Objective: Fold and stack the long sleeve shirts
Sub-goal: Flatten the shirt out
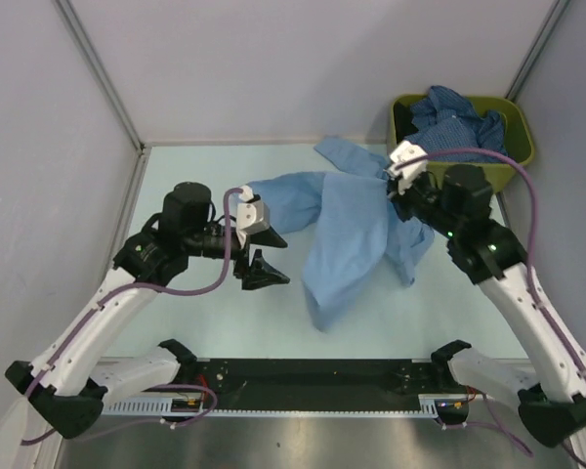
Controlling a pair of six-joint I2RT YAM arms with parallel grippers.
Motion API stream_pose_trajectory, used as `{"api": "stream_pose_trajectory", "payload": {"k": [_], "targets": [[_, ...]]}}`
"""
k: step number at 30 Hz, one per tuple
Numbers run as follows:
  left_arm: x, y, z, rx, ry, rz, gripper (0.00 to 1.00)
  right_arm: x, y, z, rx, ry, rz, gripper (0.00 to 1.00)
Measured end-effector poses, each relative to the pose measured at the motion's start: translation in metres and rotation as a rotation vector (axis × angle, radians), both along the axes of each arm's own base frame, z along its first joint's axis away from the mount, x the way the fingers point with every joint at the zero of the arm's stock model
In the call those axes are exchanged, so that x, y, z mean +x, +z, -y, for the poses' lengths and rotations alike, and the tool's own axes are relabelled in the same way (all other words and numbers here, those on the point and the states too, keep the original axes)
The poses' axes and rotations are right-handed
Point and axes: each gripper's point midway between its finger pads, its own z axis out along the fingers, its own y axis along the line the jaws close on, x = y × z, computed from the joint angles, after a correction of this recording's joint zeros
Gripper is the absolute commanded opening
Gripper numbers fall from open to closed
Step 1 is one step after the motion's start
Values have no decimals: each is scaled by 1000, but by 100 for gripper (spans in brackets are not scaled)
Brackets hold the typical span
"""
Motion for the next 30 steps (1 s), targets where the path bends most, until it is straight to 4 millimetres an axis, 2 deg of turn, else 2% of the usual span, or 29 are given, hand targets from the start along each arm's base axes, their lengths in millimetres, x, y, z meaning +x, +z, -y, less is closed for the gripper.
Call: {"api": "stream_pose_trajectory", "payload": {"k": [1, 4, 7, 11, 14, 17, 20, 23, 27, 28, 30], "targets": [[5, -9, -3, 30, 13, 30, 83, -10, 8, 11, 6, -8, 17, 0], [46, -32, -16, 93, 120, 93, 84, -31, 26, 43, 17, -55, 62, 0], [97, -70, -40, 171, 258, 91, 84, -46, 30, 69, 19, -120, 85, 0], [149, -118, -64, 296, 350, 122, 84, -60, 20, 81, 14, -153, 61, 0], [167, -153, -75, 376, 361, 143, 85, -58, 10, 83, 15, -168, 25, 0], [167, -172, -83, 418, 353, 165, 86, -53, 3, 83, 9, -180, -6, 0], [162, -178, -86, 422, 350, 207, 86, -46, -6, 81, 0, -184, -40, 0], [145, -192, -95, 433, 370, 257, 81, -41, -12, 79, 1, -190, -63, 0], [118, -217, -100, 455, 415, 331, 81, -31, -16, 77, 8, -199, -81, 0], [113, -221, -99, 457, 428, 354, 86, -27, -17, 76, 11, -203, -87, 0], [100, -227, -91, 449, 430, 423, 91, -19, -21, 74, 15, -207, -100, 0]]}}
